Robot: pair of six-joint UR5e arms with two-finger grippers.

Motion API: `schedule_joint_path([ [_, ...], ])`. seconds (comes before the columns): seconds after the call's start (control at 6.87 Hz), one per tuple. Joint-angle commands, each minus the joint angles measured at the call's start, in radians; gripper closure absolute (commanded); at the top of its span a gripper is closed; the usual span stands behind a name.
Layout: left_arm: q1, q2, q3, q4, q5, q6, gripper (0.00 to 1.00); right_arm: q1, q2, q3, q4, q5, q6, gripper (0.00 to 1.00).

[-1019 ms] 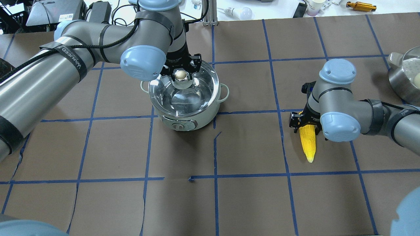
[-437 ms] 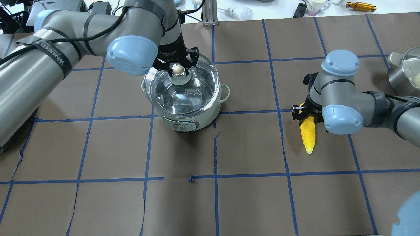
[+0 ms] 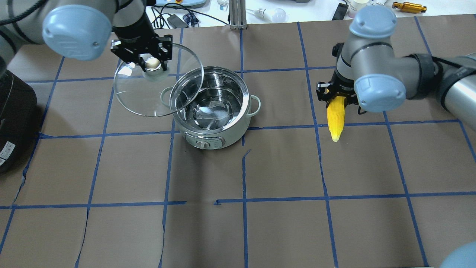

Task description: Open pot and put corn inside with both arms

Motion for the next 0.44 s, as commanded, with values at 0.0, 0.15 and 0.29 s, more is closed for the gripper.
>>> schedule_joint_path([
  [0.0, 0.222, -0.009, -0.045, 0.039, -0.001, 0.238, 0.65, 0.198, 0.084, -0.294, 0.202, -0.001, 0.177, 1.0],
  [0.15, 0.311, -0.022, -0.085, 0.079, -0.007, 0.336, 0.65, 0.306, 0.196, -0.399, 0.2, -0.002, 0.27, 1.0],
  [0.29, 0.353, -0.029, -0.152, 0.132, -0.009, 0.39, 0.66, 0.368, 0.299, -0.536, 0.2, -0.002, 0.344, 1.0],
])
